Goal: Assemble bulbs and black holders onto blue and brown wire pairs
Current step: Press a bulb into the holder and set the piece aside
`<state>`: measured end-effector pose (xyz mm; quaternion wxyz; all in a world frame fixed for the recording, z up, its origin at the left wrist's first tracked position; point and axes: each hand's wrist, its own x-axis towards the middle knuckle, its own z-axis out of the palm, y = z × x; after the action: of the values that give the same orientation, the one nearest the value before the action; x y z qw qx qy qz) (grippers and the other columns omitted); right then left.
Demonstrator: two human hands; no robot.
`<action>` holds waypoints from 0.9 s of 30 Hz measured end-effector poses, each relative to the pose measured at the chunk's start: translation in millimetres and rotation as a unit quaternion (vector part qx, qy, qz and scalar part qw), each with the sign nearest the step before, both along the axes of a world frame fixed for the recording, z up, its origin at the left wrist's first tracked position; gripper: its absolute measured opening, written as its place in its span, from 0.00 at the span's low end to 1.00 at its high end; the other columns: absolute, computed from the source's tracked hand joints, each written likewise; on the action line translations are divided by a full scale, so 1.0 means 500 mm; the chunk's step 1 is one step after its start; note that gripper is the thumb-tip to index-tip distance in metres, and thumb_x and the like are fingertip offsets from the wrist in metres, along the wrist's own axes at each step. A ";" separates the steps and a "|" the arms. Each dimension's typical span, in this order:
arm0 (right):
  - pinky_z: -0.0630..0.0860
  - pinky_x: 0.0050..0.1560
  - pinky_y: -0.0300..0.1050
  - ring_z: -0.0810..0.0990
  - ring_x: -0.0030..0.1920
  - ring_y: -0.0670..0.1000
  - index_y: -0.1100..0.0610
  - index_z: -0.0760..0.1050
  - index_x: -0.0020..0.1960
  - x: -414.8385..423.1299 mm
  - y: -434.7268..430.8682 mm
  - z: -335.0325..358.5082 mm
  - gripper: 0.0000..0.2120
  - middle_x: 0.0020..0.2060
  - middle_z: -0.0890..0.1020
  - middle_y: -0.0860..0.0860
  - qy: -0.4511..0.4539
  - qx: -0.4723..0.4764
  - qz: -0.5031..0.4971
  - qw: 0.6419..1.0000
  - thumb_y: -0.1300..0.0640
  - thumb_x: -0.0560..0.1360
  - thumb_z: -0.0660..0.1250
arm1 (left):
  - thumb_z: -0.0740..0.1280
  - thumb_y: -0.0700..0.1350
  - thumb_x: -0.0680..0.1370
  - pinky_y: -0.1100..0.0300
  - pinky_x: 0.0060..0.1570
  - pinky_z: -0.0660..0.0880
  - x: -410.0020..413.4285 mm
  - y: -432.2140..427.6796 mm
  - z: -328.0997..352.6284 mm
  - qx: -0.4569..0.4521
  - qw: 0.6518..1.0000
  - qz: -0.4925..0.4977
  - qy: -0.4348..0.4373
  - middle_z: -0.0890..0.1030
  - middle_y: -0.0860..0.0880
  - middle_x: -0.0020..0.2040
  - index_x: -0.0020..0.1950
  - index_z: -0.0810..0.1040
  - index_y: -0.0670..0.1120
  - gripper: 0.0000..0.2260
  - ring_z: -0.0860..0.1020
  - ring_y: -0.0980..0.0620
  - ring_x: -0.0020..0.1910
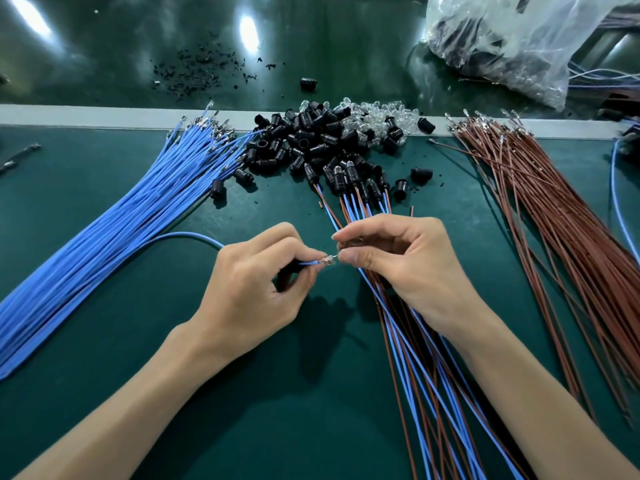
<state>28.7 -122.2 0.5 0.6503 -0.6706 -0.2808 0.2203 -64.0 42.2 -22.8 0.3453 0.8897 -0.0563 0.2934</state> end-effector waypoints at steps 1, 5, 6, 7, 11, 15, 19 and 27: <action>0.75 0.44 0.30 0.83 0.40 0.41 0.53 0.83 0.43 0.001 -0.001 0.001 0.12 0.37 0.85 0.46 0.002 0.003 0.002 1.000 0.69 0.68 0.74 | 0.69 0.37 0.74 0.64 0.29 0.68 0.001 0.000 0.000 -0.004 1.000 -0.001 0.002 0.74 0.52 0.35 0.41 0.81 0.39 0.03 0.70 0.54 0.29; 0.75 0.45 0.30 0.82 0.40 0.40 0.54 0.83 0.43 0.000 -0.001 0.004 0.12 0.37 0.85 0.44 0.001 0.008 0.010 1.000 0.70 0.68 0.73 | 0.70 0.34 0.73 0.70 0.32 0.66 0.002 -0.001 0.004 -0.035 0.999 -0.004 0.011 0.74 0.50 0.34 0.40 0.81 0.38 0.02 0.69 0.56 0.30; 0.75 0.45 0.30 0.82 0.40 0.40 0.54 0.83 0.44 0.000 -0.001 0.004 0.12 0.36 0.85 0.44 -0.001 0.010 0.009 1.000 0.70 0.68 0.73 | 0.70 0.34 0.73 0.71 0.33 0.66 0.002 -0.002 0.005 -0.045 0.999 -0.007 0.012 0.74 0.49 0.34 0.40 0.81 0.38 0.02 0.69 0.57 0.30; 0.75 0.45 0.30 0.82 0.40 0.40 0.54 0.83 0.44 0.000 -0.001 0.005 0.12 0.36 0.85 0.43 -0.003 0.013 0.008 1.000 0.70 0.68 0.73 | 0.70 0.34 0.73 0.71 0.33 0.66 0.002 -0.003 0.007 -0.053 0.998 -0.010 0.012 0.74 0.49 0.34 0.40 0.81 0.38 0.02 0.70 0.57 0.30; 0.75 0.44 0.30 0.81 0.38 0.40 0.56 0.81 0.49 -0.007 0.002 0.004 0.11 0.34 0.84 0.44 -0.029 0.019 0.008 0.999 0.65 0.67 0.72 | 0.70 0.36 0.73 0.71 0.32 0.66 0.001 -0.005 0.016 -0.079 0.997 -0.018 0.013 0.74 0.48 0.33 0.39 0.80 0.39 0.03 0.69 0.56 0.30; 0.75 0.44 0.31 0.82 0.38 0.41 0.56 0.81 0.50 -0.010 0.005 0.002 0.12 0.36 0.83 0.45 -0.066 0.035 0.000 0.997 0.62 0.66 0.72 | 0.70 0.40 0.73 0.66 0.30 0.67 0.001 -0.004 0.024 -0.121 0.992 -0.033 0.033 0.75 0.46 0.32 0.38 0.79 0.40 0.06 0.70 0.54 0.30; 0.77 0.46 0.34 0.82 0.41 0.44 0.58 0.81 0.49 -0.006 0.004 -0.003 0.12 0.40 0.83 0.49 -0.104 0.046 -0.011 0.993 0.63 0.66 0.73 | 0.69 0.43 0.73 0.64 0.30 0.66 0.001 -0.003 0.028 -0.157 0.985 -0.043 0.058 0.75 0.47 0.32 0.37 0.78 0.43 0.06 0.70 0.54 0.29; 0.77 0.44 0.35 0.79 0.39 0.49 0.67 0.83 0.48 0.003 0.004 -0.020 0.07 0.40 0.82 0.58 -0.408 -0.002 -0.039 0.912 0.67 0.70 0.72 | 0.70 0.42 0.73 0.68 0.30 0.65 0.000 0.001 0.028 -0.227 0.966 -0.051 0.109 0.74 0.53 0.31 0.36 0.76 0.50 0.07 0.68 0.58 0.28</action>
<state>30.2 -120.3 -9.7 0.4861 -0.7138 -0.4947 -0.0972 -64.1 42.6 -8.5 0.5571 0.8103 0.0048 0.1819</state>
